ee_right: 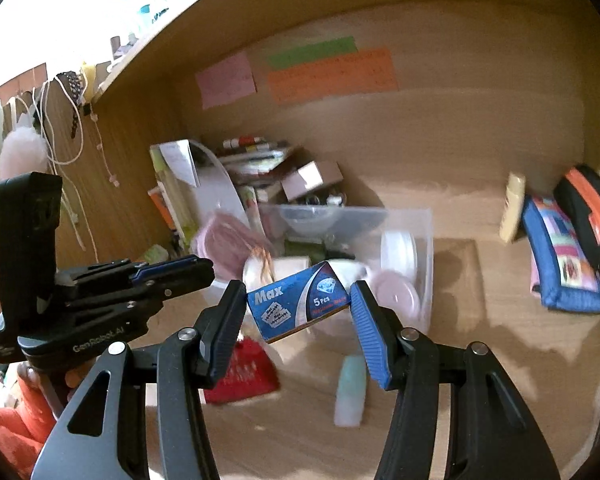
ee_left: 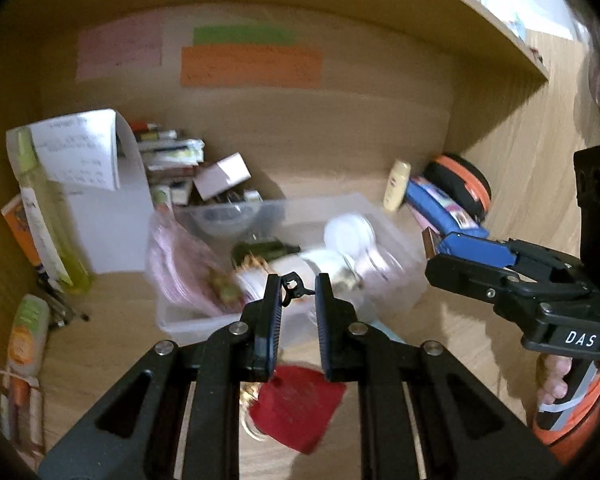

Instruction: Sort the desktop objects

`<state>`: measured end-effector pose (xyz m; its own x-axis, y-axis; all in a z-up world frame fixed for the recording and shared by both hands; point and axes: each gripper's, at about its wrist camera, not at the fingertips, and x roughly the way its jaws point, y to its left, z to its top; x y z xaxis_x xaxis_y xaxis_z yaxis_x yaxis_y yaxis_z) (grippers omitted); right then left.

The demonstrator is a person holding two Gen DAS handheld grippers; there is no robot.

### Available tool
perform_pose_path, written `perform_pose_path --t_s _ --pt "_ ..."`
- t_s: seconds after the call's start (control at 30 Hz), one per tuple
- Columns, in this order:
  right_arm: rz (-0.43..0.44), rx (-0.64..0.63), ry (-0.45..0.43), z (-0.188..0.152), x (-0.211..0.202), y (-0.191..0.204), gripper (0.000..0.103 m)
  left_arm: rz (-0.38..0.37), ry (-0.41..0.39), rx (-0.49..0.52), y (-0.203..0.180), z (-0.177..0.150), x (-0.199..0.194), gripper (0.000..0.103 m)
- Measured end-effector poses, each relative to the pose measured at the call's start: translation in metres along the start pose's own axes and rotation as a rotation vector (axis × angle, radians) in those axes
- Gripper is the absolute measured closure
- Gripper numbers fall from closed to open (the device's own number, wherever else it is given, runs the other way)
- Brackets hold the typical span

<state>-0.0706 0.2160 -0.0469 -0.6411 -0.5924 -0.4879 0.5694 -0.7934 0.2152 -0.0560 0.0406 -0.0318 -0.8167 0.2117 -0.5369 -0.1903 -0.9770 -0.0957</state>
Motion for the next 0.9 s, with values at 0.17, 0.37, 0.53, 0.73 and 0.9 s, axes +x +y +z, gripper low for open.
perform_pose_path --t_s 0.17,0.37,0.53,0.73,0.9 --pt "-0.004 -0.012 -0.017 0.017 0.007 0.003 0.053 0.015 -0.015 -0.007 0.012 0.013 0.003 0.088" --pt "-0.031 -0.028 -0.019 0.037 0.019 0.002 0.053 0.012 -0.01 -0.016 0.025 0.026 0.015 0.088" --pt "-0.046 -0.033 -0.003 0.048 0.034 -0.002 0.053 0.006 0.009 -0.007 0.027 0.032 0.032 0.088" --pt "-0.066 0.01 0.066 0.045 0.069 -0.018 0.053 0.015 0.066 -0.008 0.03 0.029 0.062 0.088" --pt "-0.084 0.048 0.145 0.031 0.097 -0.032 0.053 0.018 0.108 -0.001 0.032 0.023 0.08 0.088"
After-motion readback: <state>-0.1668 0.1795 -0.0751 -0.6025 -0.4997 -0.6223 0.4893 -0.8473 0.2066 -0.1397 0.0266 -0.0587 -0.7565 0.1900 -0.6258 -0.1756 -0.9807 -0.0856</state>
